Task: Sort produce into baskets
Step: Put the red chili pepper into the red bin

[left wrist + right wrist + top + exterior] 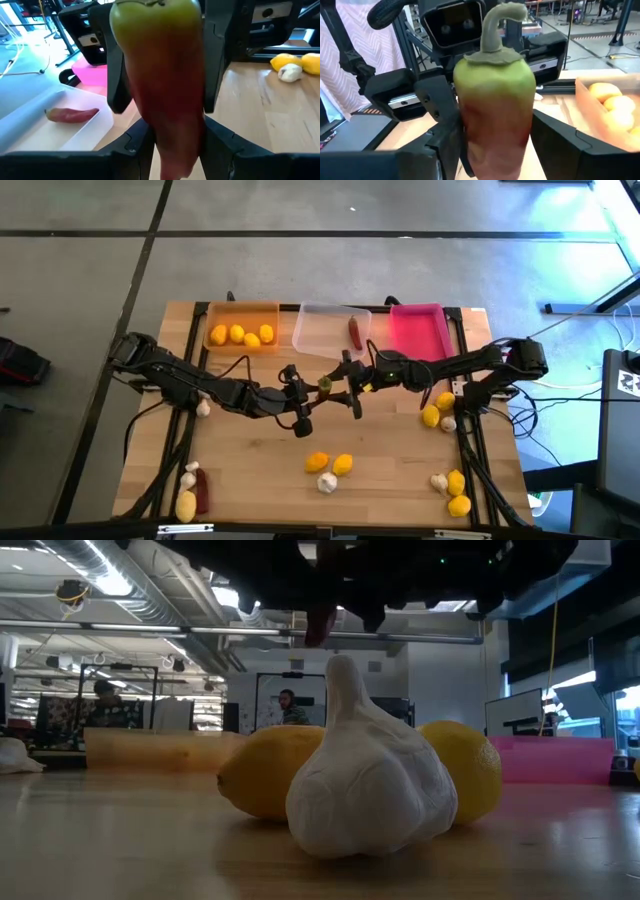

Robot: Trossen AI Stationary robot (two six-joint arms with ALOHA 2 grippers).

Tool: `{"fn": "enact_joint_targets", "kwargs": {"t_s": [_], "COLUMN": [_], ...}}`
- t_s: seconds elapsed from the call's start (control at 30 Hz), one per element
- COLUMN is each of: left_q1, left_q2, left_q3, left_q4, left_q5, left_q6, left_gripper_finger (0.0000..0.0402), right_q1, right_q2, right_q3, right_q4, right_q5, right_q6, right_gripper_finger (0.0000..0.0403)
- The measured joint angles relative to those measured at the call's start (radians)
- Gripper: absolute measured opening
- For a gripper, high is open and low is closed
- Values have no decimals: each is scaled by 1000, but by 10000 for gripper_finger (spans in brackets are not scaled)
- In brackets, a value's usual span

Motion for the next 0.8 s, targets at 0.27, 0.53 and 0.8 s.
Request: {"fn": "enact_joint_targets", "kwargs": {"t_s": [0.27, 0.53, 0.8], "left_q1": [4, 6, -4], "left_q2": [-1, 0, -32], "left_q3": [0, 0, 0], "left_q4": [7, -1, -96], "left_q5": [0, 5, 4], "left_q6": [26, 24, -39], "left_gripper_finger": [129, 208, 236], "right_q1": [0, -1, -5], "right_q2": [-19, -52, -203], "right_q3": [1, 1, 1], "right_q4": [-9, -78, -302], "right_q5": [0, 16, 110], "right_q6": [-65, -101, -135], "right_gripper_finger": [106, 89, 110]}}
